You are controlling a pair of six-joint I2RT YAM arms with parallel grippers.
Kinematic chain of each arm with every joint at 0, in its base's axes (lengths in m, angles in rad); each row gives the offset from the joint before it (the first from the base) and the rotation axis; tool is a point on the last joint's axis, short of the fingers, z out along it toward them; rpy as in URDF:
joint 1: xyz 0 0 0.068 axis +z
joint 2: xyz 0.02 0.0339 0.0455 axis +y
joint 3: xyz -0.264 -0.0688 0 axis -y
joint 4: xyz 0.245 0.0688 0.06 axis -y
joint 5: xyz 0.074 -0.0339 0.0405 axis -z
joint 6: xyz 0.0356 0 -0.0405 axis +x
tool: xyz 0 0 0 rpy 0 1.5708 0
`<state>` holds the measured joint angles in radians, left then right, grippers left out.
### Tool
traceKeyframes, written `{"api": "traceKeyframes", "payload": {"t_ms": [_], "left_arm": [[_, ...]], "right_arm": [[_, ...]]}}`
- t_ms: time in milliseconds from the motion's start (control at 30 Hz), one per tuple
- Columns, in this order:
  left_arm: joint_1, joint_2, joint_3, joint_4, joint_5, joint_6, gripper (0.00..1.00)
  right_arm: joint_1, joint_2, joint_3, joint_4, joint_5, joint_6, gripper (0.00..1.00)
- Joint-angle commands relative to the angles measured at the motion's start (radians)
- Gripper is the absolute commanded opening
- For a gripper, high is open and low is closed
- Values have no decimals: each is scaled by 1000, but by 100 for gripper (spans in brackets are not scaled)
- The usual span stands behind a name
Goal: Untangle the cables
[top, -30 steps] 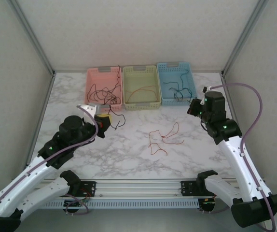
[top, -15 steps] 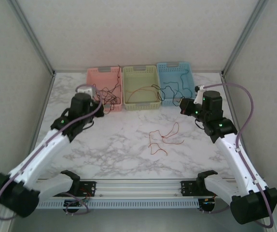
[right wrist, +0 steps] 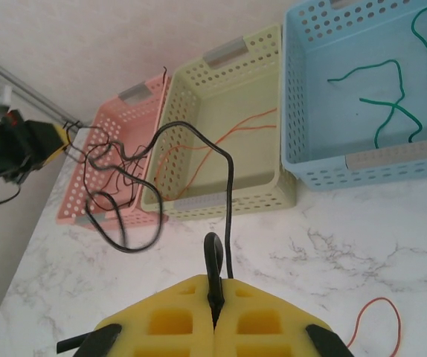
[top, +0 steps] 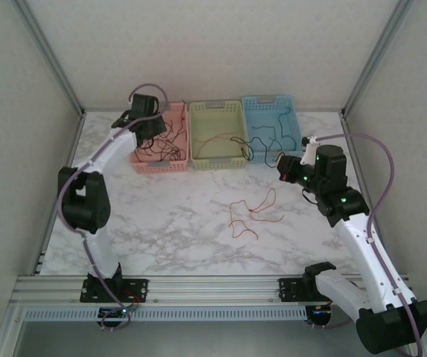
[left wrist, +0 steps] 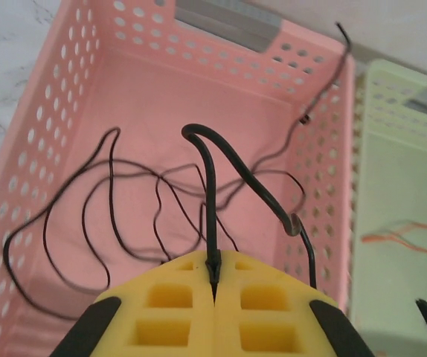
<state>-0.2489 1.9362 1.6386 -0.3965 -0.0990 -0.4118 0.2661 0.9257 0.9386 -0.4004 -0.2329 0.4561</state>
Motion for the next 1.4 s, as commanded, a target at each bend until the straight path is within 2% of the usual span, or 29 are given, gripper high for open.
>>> {"api": "traceKeyframes", "payload": {"t_ms": [0, 33, 100, 133, 167, 233, 333, 433, 567, 633, 767, 867, 1000, 1233, 1367], "left_arm": [[13, 87, 118, -93, 18, 30, 8], [14, 108, 146, -116, 20, 31, 16], [16, 126, 168, -132, 39, 37, 41], [16, 121, 165, -132, 47, 36, 48], [14, 112, 159, -131, 58, 34, 54], [14, 87, 149, -132, 78, 33, 58], [13, 20, 109, -133, 104, 23, 59], [-2, -108, 14, -94, 156, 12, 60], [-33, -349, -254, 91, 370, -70, 65], [-79, -458, -369, 152, 456, -77, 65], [-222, -640, -546, 190, 523, -43, 66], [-299, -741, -686, 335, 607, -117, 67], [-365, -768, -741, 378, 587, -153, 68], [-395, -738, -715, 462, 596, -221, 71], [-403, -698, -678, 434, 559, -221, 71]], "right_arm": [[-1, -22, -21, -17, -7, -10, 0], [0, -26, -22, -17, -6, -11, 0], [1, -29, -26, -15, -6, -8, 0], [0, -30, -30, -15, -9, -5, 0], [-1, -31, -32, -12, -11, -5, 0], [0, -28, -36, -7, -16, 0, 0], [0, -21, -42, 4, -34, 9, 0], [-1, -23, -58, 36, -68, 13, 0], [1, -27, -102, 114, -126, 29, 0], [8, -28, -126, 161, -157, 34, 0], [34, -19, -150, 213, -168, 30, 0], [47, -15, -167, 252, -165, 43, 0], [75, 1, -181, 319, -178, 67, 0], [151, 37, -174, 353, -155, 57, 0], [188, 47, -171, 359, -139, 49, 0]]}}
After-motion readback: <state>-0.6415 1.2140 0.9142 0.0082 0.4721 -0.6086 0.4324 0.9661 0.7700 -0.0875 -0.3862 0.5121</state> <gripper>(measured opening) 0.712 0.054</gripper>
